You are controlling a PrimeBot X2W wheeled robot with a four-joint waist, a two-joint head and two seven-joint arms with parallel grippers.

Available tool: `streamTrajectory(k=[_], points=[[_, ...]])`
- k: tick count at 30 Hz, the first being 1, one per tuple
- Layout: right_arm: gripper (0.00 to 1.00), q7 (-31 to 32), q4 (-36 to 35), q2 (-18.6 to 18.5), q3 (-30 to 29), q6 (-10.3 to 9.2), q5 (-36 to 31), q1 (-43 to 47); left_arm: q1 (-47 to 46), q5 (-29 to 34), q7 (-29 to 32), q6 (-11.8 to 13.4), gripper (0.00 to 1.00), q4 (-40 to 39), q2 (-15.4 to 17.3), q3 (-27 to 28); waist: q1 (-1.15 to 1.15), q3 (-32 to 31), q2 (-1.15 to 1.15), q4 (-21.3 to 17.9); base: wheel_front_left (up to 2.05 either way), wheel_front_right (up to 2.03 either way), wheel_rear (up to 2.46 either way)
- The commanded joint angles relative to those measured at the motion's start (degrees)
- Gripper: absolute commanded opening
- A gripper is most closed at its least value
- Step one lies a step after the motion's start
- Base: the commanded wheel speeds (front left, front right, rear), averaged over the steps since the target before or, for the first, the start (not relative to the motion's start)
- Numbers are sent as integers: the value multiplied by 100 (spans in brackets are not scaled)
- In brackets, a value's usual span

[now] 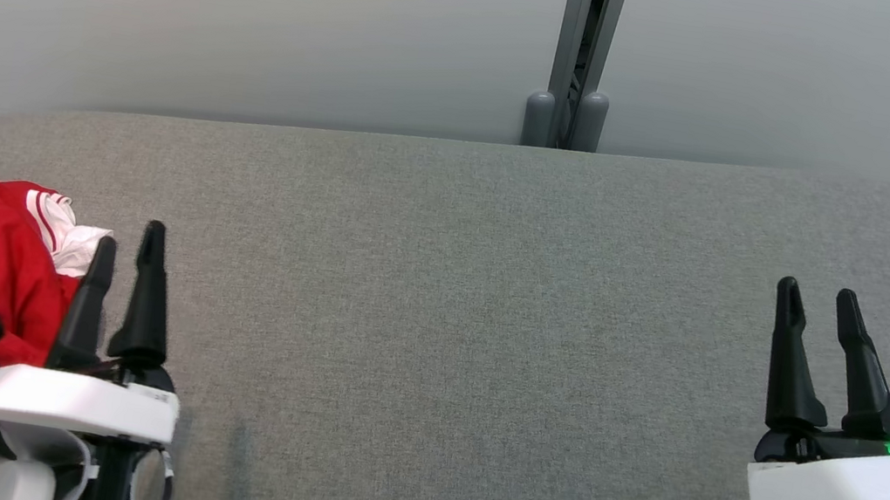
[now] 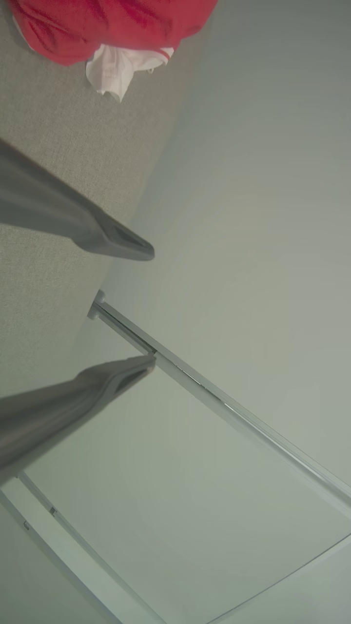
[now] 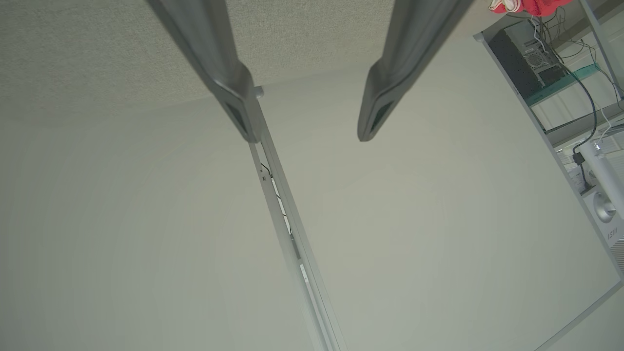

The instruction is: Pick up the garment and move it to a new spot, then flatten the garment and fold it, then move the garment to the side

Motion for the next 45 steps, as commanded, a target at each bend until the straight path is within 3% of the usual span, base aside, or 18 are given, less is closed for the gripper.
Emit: streamTrajectory(k=[1,7,11,17,23,29,36,45], points=[[100,-65,-91,-39,35,9,-156,-38,-30,161,-36,39,100,-99,37,-34,0,0,0,-1,0,0,0],[100,-133,-48,-44,106,9,-641,18,15,1122,-123,300,100,-1,41,-405,0,-1,0,-12,0,0,0],[100,-192,55,-46,150,9,-959,66,25,1907,-189,676,100,123,220,-817,0,-9,0,-24,0,0,0],[100,-272,158,-51,164,10,-1347,149,28,2319,-289,1171,100,371,423,-1312,0,-20,0,-28,0,0,0],[100,-354,177,-54,65,10,-1622,221,-18,2466,-376,1499,100,553,541,-1618,0,-37,0,-13,0,0,0],[100,-428,298,-60,59,10,-1580,300,5,2462,-464,1606,100,623,527,-1678,0,-61,0,-2,0,0,0],[100,-506,383,-66,16,10,-1672,280,131,2472,-559,1537,100,571,386,-1491,0,-68,0,-4,0,0,0],[100,-609,493,-72,47,10,-1829,345,292,2558,-677,1204,100,611,174,-1193,0,-89,0,0,0,0,0]])
